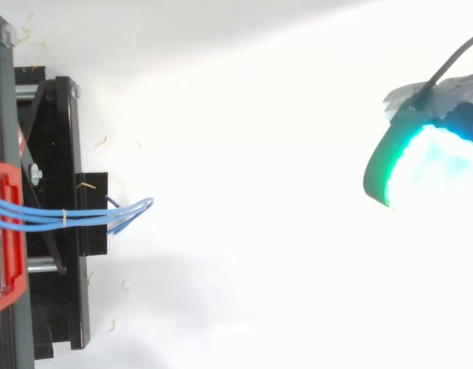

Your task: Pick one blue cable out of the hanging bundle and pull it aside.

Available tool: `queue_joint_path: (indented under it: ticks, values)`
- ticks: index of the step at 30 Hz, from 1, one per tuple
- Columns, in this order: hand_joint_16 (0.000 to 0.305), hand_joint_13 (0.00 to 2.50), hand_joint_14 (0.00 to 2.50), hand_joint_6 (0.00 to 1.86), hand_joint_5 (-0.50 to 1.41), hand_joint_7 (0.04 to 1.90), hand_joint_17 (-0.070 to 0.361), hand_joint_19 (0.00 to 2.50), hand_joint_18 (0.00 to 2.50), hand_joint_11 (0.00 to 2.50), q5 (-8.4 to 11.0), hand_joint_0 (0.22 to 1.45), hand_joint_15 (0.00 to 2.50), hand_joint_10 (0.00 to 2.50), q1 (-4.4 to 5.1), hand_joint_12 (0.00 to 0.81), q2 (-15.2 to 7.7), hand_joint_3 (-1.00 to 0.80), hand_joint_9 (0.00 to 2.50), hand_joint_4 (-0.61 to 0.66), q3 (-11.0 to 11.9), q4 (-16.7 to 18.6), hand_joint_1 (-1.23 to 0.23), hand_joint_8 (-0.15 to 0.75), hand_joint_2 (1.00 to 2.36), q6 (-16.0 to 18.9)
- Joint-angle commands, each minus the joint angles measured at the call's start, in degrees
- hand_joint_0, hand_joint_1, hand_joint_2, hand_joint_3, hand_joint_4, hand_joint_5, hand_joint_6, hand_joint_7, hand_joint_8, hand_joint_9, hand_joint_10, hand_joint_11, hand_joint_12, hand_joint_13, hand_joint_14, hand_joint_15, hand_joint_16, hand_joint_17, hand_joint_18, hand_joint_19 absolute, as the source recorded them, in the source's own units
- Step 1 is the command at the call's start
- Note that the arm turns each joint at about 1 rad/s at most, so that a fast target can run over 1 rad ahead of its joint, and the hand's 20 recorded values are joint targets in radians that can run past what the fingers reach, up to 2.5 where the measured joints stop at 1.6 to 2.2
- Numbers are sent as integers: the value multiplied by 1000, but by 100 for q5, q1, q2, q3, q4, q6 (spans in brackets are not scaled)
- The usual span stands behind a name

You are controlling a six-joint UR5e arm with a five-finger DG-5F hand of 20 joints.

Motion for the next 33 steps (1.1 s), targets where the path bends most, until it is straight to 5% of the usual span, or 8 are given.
queue_joint_path:
  ticks: [1, 11, 17, 33]
  values:
    - [63, 296, 4, 502, -212, 709, 142, 247, 300, 0, 24, 479, 106, 0, 0, 379, -8, -460, 343, 228, -7, -112, -510, 280, 1003, 1]
    - [63, 307, 5, 502, -211, 710, 141, 251, 304, 0, 42, 481, 109, 0, 9, 378, -8, -457, 364, 231, -7, -59, -509, 282, 1004, 1]
    - [63, 312, 4, 502, -212, 707, 141, 252, 306, 0, 235, 485, 111, 0, 9, 376, -8, -458, 368, 229, -7, -7, -508, 280, 1004, 27]
    - [61, 325, 4, 502, -215, 708, 138, 258, 319, 0, 244, 494, 116, 1, 9, 374, -87, -451, 381, 224, -16, -50, -503, 278, 1004, 97]
